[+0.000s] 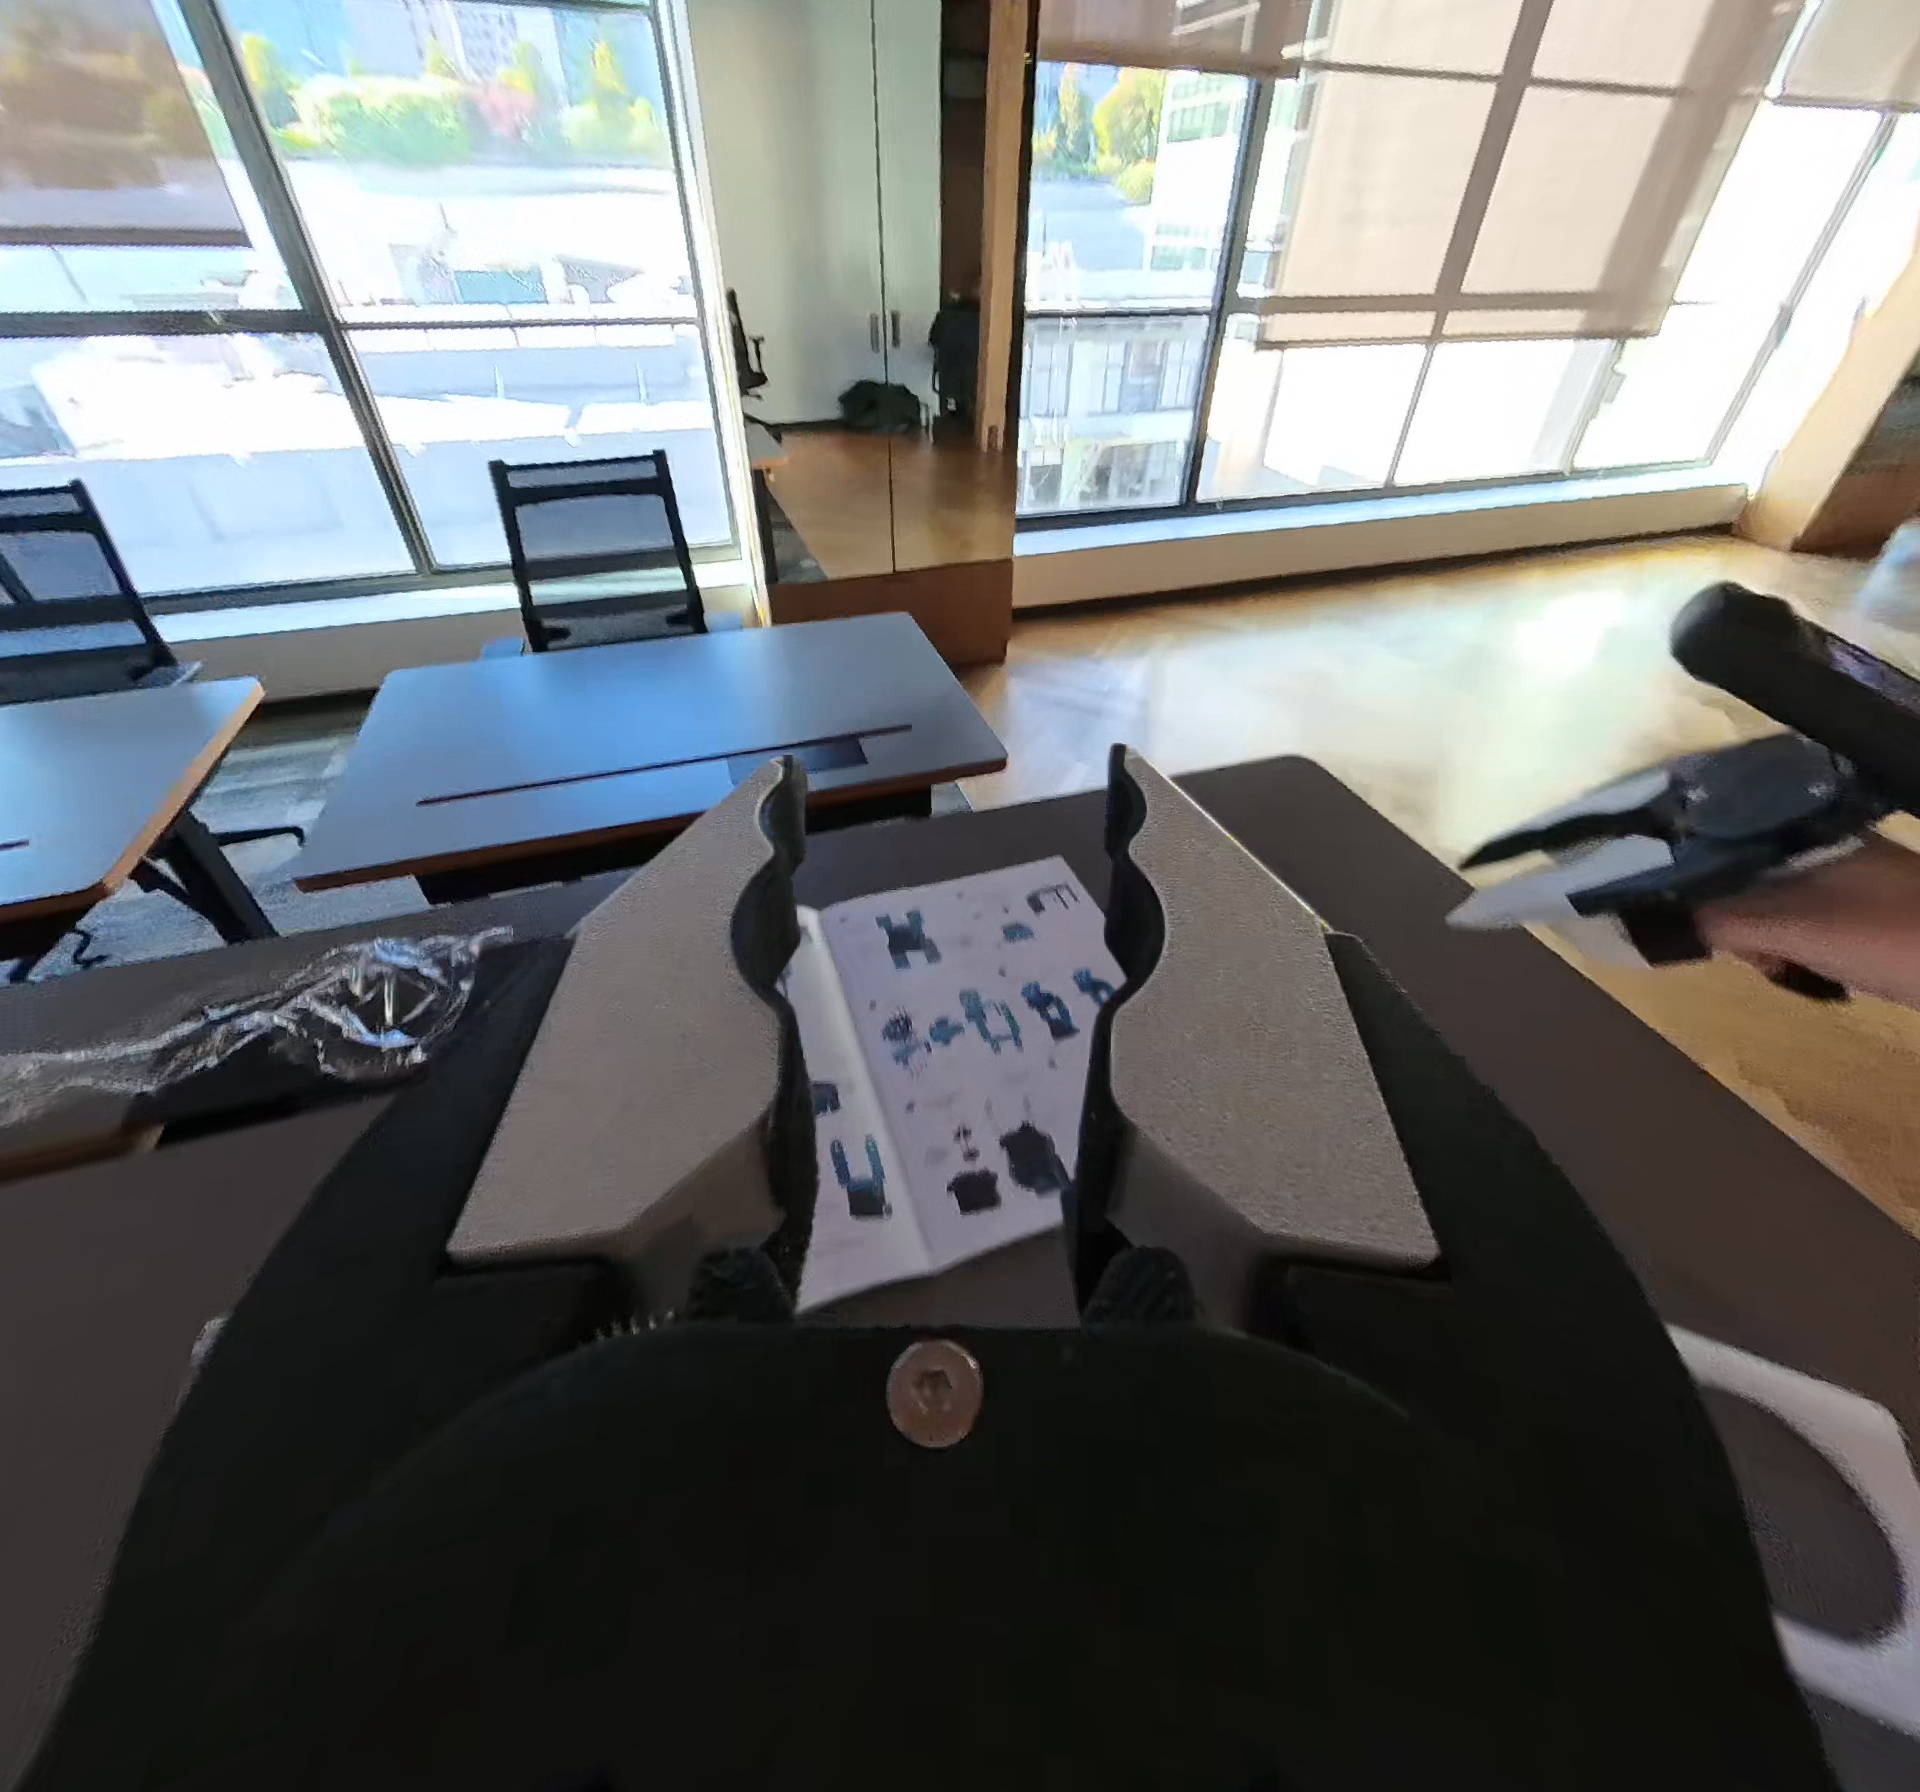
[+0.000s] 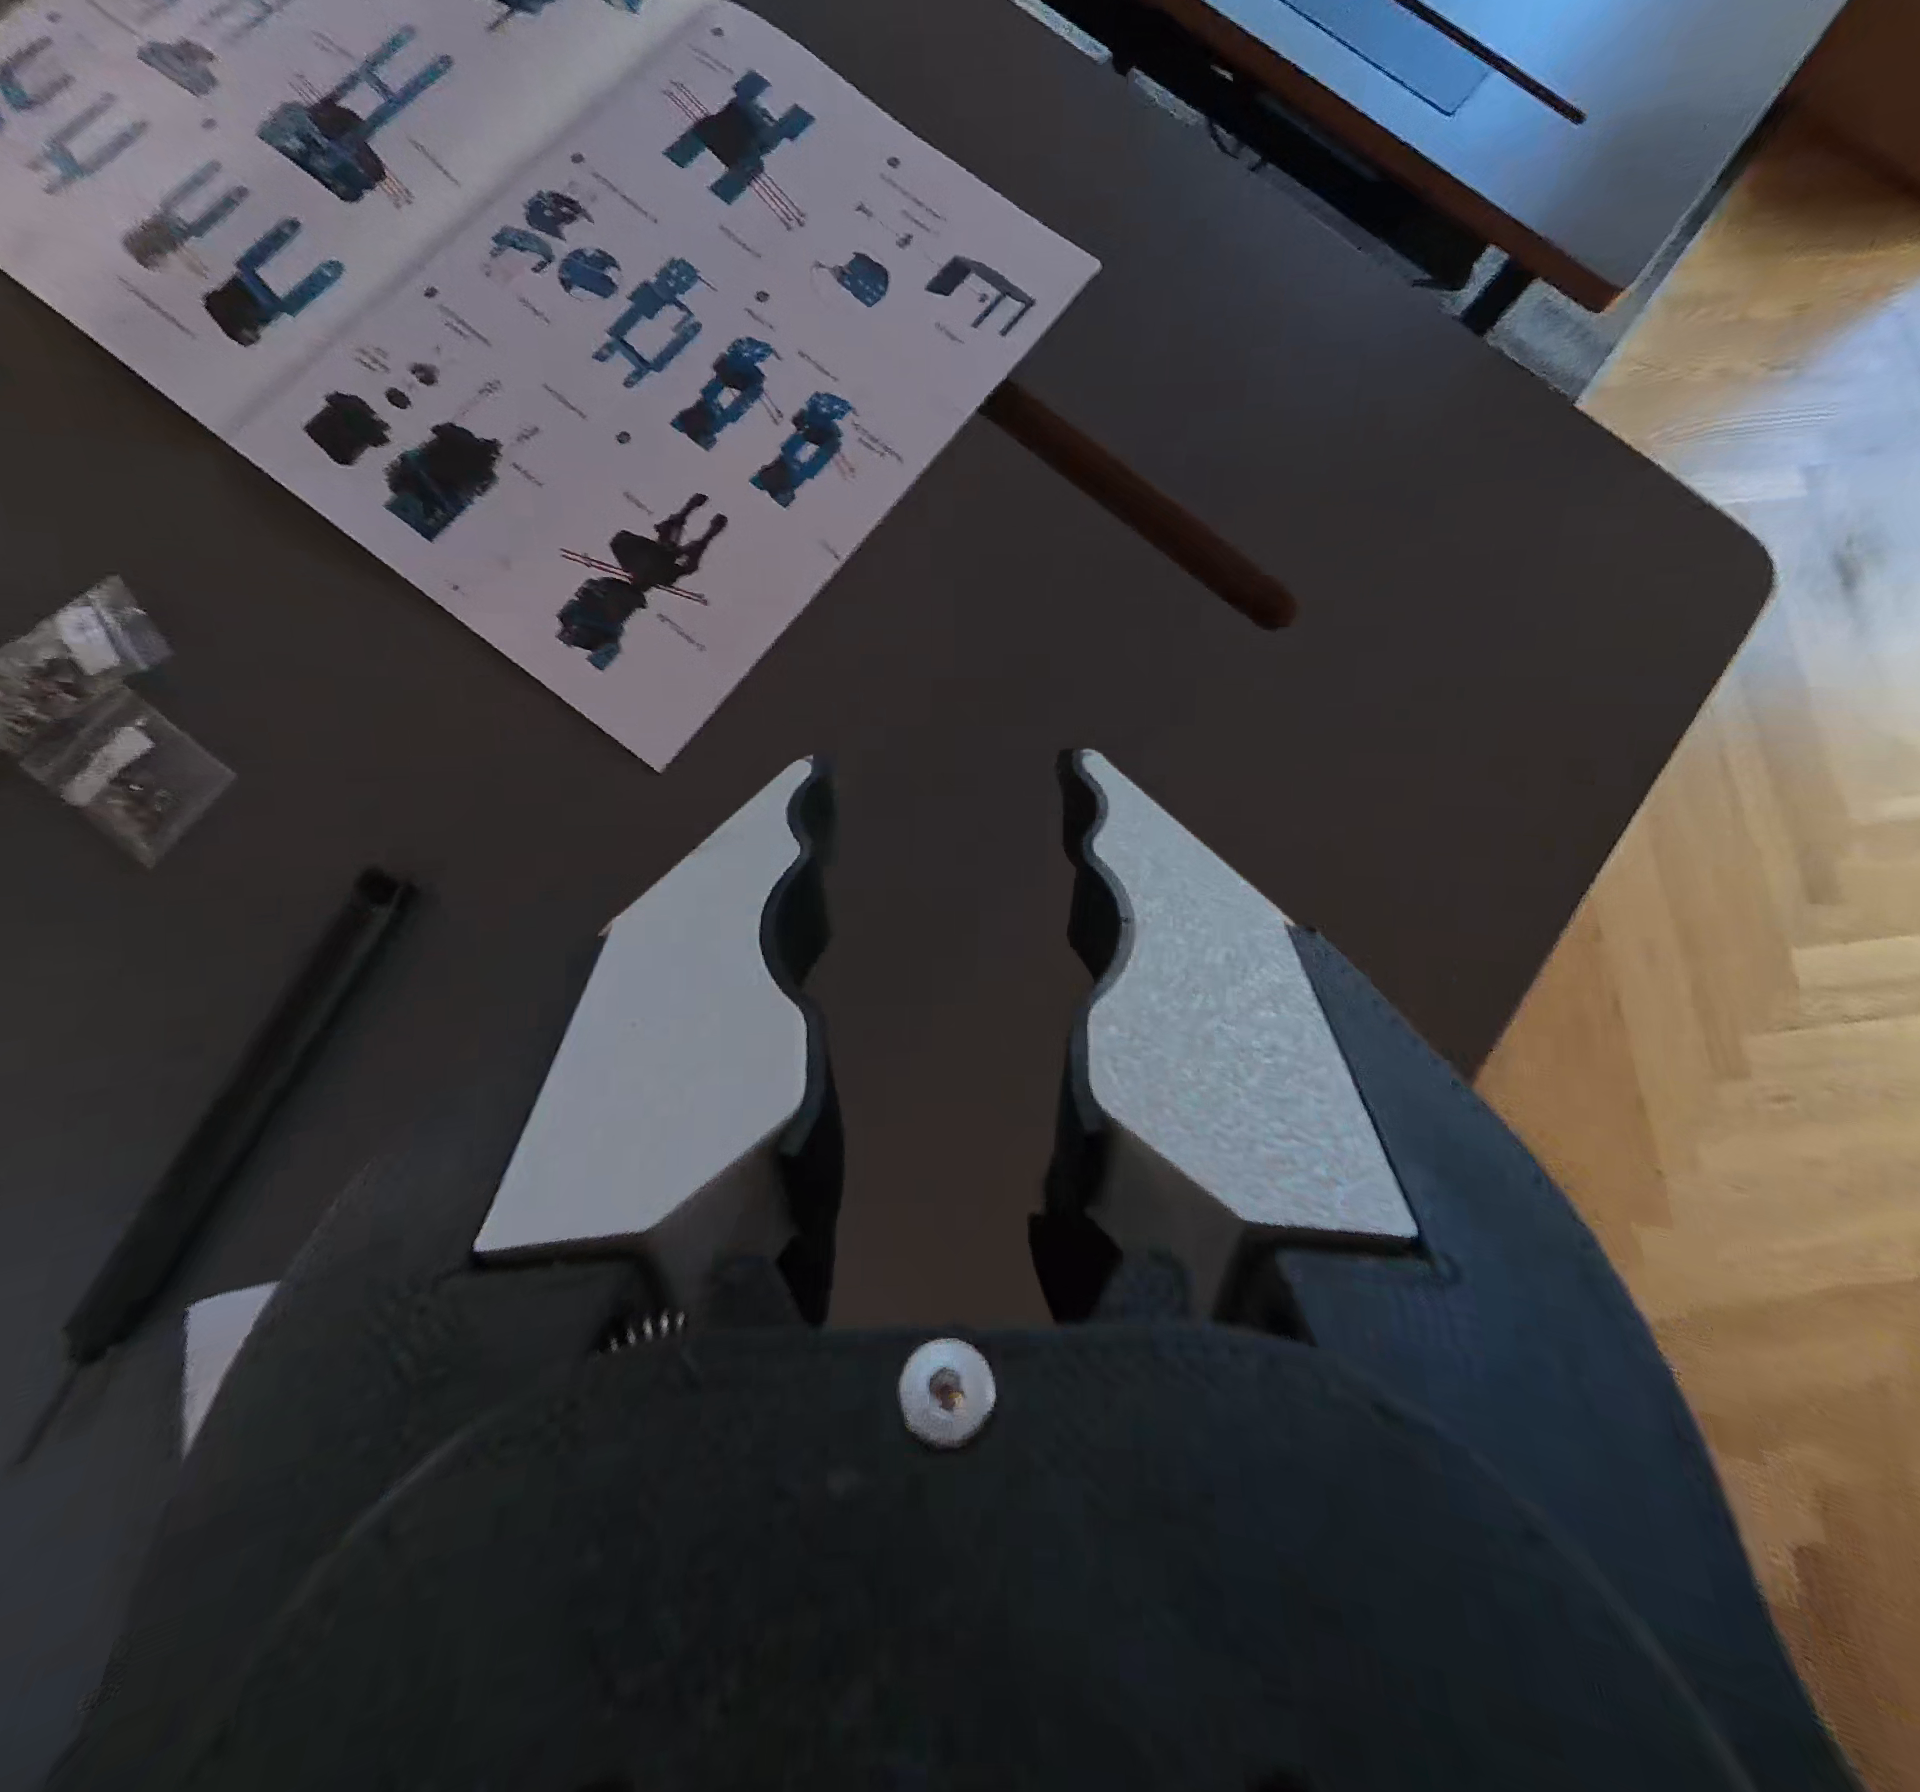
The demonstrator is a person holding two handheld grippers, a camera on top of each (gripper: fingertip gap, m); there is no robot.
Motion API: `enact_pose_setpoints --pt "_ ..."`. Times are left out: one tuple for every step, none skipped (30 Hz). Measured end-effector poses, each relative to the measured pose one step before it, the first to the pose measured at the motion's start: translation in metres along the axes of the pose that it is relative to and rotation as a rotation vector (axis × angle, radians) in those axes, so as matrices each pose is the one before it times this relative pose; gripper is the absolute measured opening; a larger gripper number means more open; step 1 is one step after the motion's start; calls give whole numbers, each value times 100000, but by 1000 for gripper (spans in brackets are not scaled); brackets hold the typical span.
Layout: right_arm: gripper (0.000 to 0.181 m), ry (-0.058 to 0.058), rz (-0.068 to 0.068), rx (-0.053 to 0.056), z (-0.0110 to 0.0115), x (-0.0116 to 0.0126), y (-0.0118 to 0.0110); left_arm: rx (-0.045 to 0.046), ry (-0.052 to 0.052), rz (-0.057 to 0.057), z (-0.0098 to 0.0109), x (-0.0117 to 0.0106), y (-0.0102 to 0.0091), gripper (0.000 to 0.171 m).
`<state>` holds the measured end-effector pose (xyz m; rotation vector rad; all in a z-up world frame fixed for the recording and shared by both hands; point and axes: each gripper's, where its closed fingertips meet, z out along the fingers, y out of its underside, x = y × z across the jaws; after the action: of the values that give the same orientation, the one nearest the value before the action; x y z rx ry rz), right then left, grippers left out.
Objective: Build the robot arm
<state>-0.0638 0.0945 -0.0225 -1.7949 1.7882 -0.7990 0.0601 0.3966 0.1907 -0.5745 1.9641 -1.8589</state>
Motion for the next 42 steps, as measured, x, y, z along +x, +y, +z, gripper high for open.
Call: enact_pose_setpoints --pt "45 -1182 415 1028 95 -234 -231 1285 -2640 886 1080 -77 64 57" --pt "45 -395 131 76 101 -119 -55 180 -3130 1171 806 -201 326 58" --pt "45 -222 -536 -888 116 -101 78 -1075 -3101 1230 557 -266 586 59" --pt "45 233 -953 -1126 125 -39 108 -2233 -2356 1137 382 -214 865 60" --pt "44 484 -1014 -1074 112 -6 26 -3098 -1062 797 260 -98 1081 61" --pt "45 435 -730 -356 81 -47 -97 -3561 -100 77 181 -34 1193 61" --pt "44 -205 -490 265 42 -208 -192 -4589 250 -501 202 -110 1043 57" --pt "44 -1086 -790 306 15 -369 -173 -5681 860 -170 206 -122 768 55" --pt "44 -632 -1001 280 -14 -328 -188 -3332 955 349 89 -105 451 56" --pt "43 186 -914 453 2 -178 -212 447 -47 13 83 -235 16 53" --pt "42 487 -111 379 37 -92 -203 1019 -257 -422 116 -290 -143 51" --pt "40 84 684 102 93 -109 -143 -470 133 -142 193 -230 68 50" --pt "39 -191 797 -597 144 -131 -45 -2257 136 79 282 -260 338 50" --pt "39 43 351 -1246 180 -102 40 -2931 -301 -486 393 -367 450 52" --pt "39 619 -83 -1346 183 -43 61 -1210 -243 -774 473 -320 176 53" --pt "39 573 -587 -1121 189 -89 84 1743 609 -680 516 -63 -248 49" --pt "39 371 -872 -1155 206 -143 129 2484 2155 -423 477 350 -346 43" --pt "39 129 -920 -1621 221 -166 179 1056 3669 210 448 693 -149 39" --pt "40 -13 -914 -1709 243 -168 182 115 4288 594 412 827 -9 37" --pt "40 -35 -738 -1153 265 -158 59 314 3760 366 374 700 -41 34" --pt "40 -214 -380 -800 297 -166 -13 807 2276 44 316 426 -92 29" --pt "40 -656 -422 -875 301 -238 27 475 716 58 253 140 -32 27" --pt "39 -803 -765 -1168 302 -275 77 -210 -104 202 218 -4 71 27" --pt "40 -531 -956 -1284 282 -230 101 -495 -45 262 208 -31 128 27" --pt "40 -87 -792 -1125 242 -128 102 -751 568 351 227 68 163 27" --pt "40 38 -524 -868 185 -76 75 -1438 1079 525 269 159 273 27" --pt "40 77 -255 -596 160 -30 59 -1952 1014 607 281 163 345 27" --pt "40 240 62 -450 121 25 33 -1675 618 621 267 107 299 26" --pt "40 310 152 -525 84 57 61 -1219 323 667 225 83 213 26" --pt "40 366 66 -633 42 51 86 -862 243 718 174 77 154 26" --pt "40 552 -34 -609 -6 55 95 -411 228 664 93 74 66 25" --pt "40 673 -304 -351 -44 74 68 14 290 391 38 75 -6 25" --pt "40 576 -400 -5 -70 44 -3 324 424 52 -21 83 -62 25" --pt "40 354 -164 140 -74 29 -29 618 383 -190 -63 54 -101 25" --pt "40 162 74 187 -50 6 -44 847 259 -233 -75 18 -145 24" --pt "40 101 34 239 -33 -11 -56 802 297 -92 -100 2 -122 23" --pt "40 69 -99 140 9 -20 -47 457 522 77 -84 17 -67 22" --pt "40 55 -178 -143 33 -21 -3 98 596 11 -63 4 10 17" --pt "39 122 -260 -344 53 -29 21 -82 287 -261 -36 -56 33 15" --pt "39 102 -312 -409 89 -31 21 -181 40 -329 -3 -92 54 15" --pt "39 13 -331 -354 91 -62 9 -183 -12 -175 6 -84 51 15" --pt "39 -108 -396 -257 103 -73 -13 -94 -26 -87 13 -70 38 15"
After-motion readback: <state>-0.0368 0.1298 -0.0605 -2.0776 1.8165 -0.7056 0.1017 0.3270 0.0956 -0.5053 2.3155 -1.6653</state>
